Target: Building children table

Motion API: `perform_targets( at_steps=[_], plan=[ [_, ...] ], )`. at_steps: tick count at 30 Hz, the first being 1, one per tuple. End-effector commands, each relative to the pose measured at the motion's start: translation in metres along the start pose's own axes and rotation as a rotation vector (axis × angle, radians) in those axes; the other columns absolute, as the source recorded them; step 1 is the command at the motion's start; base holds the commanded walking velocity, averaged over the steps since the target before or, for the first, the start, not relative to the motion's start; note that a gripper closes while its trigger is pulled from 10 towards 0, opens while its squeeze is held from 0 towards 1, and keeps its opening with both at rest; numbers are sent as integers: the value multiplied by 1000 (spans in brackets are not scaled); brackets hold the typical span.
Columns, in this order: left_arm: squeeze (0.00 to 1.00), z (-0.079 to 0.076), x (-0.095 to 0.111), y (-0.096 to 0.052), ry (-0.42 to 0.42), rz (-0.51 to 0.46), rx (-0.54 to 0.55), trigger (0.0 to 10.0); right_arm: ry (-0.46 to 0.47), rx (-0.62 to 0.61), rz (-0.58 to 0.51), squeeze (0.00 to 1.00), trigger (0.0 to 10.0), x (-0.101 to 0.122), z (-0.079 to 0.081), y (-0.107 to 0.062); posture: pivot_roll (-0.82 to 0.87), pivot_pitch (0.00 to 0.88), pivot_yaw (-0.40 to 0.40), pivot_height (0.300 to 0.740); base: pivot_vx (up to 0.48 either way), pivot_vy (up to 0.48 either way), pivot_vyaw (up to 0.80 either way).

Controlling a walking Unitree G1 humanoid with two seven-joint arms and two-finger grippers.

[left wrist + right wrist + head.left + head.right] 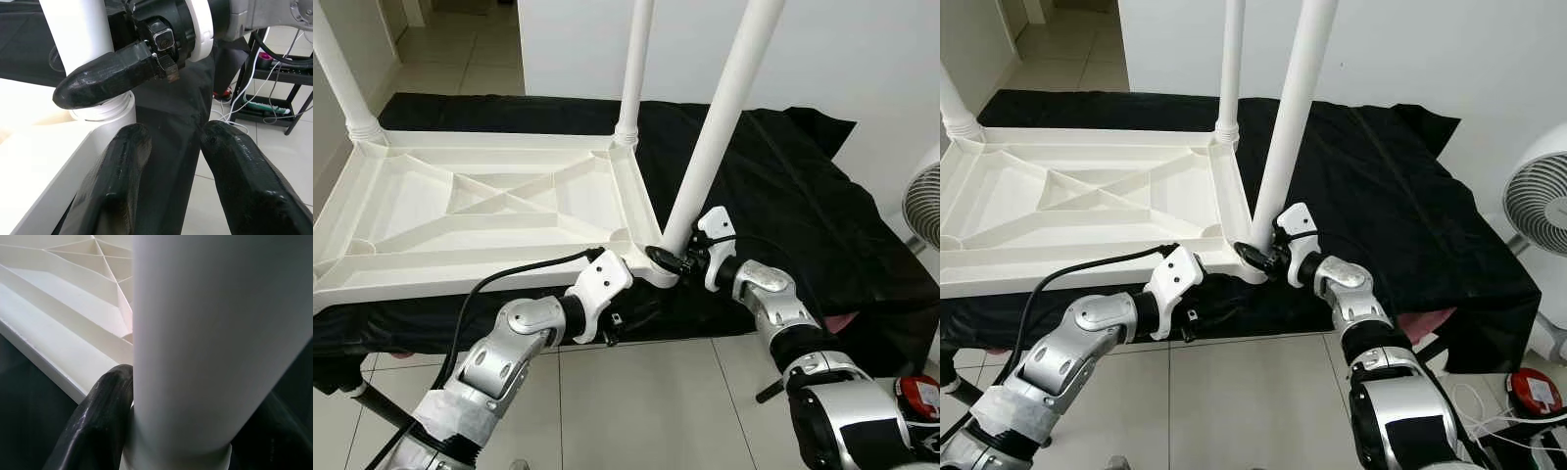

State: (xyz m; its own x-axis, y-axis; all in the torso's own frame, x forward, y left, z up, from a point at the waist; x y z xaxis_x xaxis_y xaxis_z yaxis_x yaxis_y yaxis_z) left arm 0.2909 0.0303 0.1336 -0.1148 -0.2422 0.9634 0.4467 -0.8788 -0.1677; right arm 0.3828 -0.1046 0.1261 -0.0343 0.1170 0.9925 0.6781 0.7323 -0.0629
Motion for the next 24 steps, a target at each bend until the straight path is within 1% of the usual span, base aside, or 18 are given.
perform_targets(
  at_steps=[1, 2, 3, 5, 6, 8, 11, 12, 13, 14, 15, 16, 17, 19, 20, 21, 23, 24],
  plan=[
    [0, -10, 0, 1, -4, 1, -82, 10000, 29, -22, 16, 0, 10000, -10, 5, -1, 36, 0, -95, 740, 0, 0, 0],
    [0, -10, 0, 1, -4, 1, -82, 10000, 29, -22, 16, 0, 10000, -10, 5, -1, 36, 0, -95, 740, 0, 0, 0],
    [0, -10, 0, 1, -2, 3, -78, 10000, 24, -73, -1, 0, 10000, -10, 6, -1, 30, 0, -91, 740, 0, 0, 0],
    [0, -10, -1, 2, 1, 7, -75, 10000, 18, -126, -11, 0, 10000, -10, 6, -2, 30, 0, -91, 740, 0, 0, 0],
    [0, -10, -1, 2, 1, 7, -75, 10000, 18, -126, -11, 0, 10000, -10, 6, -2, 30, 0, -91, 740, 0, 0, 0],
    [0, -11, -1, 3, 4, 9, -88, 10000, 17, -180, -6, 0, 10000, -12, 8, -2, 21, 3, -88, 740, 0, 0, 0],
    [0, -11, 0, 3, 6, 6, -93, 10000, 21, -218, -7, 0, 10000, -13, 11, -3, 18, 5, -89, 740, 0, 0, 0],
    [0, -10, 0, 3, 7, 6, -92, 10000, 40, -262, -10, 0, 10000, -14, 10, -4, 14, 8, -87, 740, 0, 0, 0],
    [0, -9, 0, 3, 7, 7, -90, 10000, 82, -345, -15, 0, 10000, -17, 7, -7, 15, 10, -90, 740, 0, 0, 0],
    [0, -9, 0, 3, 7, 7, -90, 10000, 82, -345, -15, 0, 10000, -17, 7, -7, 15, 10, -90, 740, 0, 0, 0],
    [0, -7, 1, 2, 7, 6, -84, 10000, 120, -410, -24, 0, 10000, -18, 6, -10, 14, 12, -90, 740, 0, 0, 0],
    [0, -7, 1, 2, 7, 6, -84, 10000, 120, -410, -24, 0, 10000, -18, 6, -10, 14, 12, -90, 740, 0, 0, 0],
    [0, -4, 1, 1, 7, 6, -78, 10000, 139, -478, -33, 0, 10000, -19, 7, -12, 12, 14, -88, 740, 0, 0, 0],
    [0, -2, 1, 0, 8, 7, -70, 10000, 153, -569, -37, 0, 10000, -20, 11, -16, 11, 15, -88, 740, 0, 0, 0],
    [0, -1, 1, -1, 9, 6, -68, 10000, 157, -663, -27, 0, 10000, -22, 11, -21, 13, 14, -90, 740, 0, 0, 0],
    [0, -1, 1, -1, 9, 6, -68, 10000, 157, -663, -27, 0, 10000, -22, 11, -21, 13, 14, -90, 740, 0, 0, 0],
    [0, 0, 2, -1, 8, 6, -66, 10000, 158, -797, -17, 0, 10000, -23, 11, -28, 15, 13, -90, 740, 0, 0, 0],
    [0, 0, 2, -1, 8, 6, -66, 10000, 158, -797, -17, 0, 10000, -23, 11, -28, 15, 13, -90, 740, 0, 0, 0]
  ],
)
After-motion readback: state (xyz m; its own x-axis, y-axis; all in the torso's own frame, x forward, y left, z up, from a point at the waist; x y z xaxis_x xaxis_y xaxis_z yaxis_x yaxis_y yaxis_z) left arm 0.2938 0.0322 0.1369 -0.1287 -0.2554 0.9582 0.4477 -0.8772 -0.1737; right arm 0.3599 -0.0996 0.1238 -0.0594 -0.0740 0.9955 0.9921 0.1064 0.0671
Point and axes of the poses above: a point about 5 cm out from each wrist's last joint towards the gripper, its own y axis pointing out of the wrist towards the gripper, its own x axis along the axis of the wrist's last joint, z = x × y, the point moved 4 cm from there along y, pointing out of the wrist towards the gripper, and after that the axes turned 2 degrees about y, right-handed, at the moved point
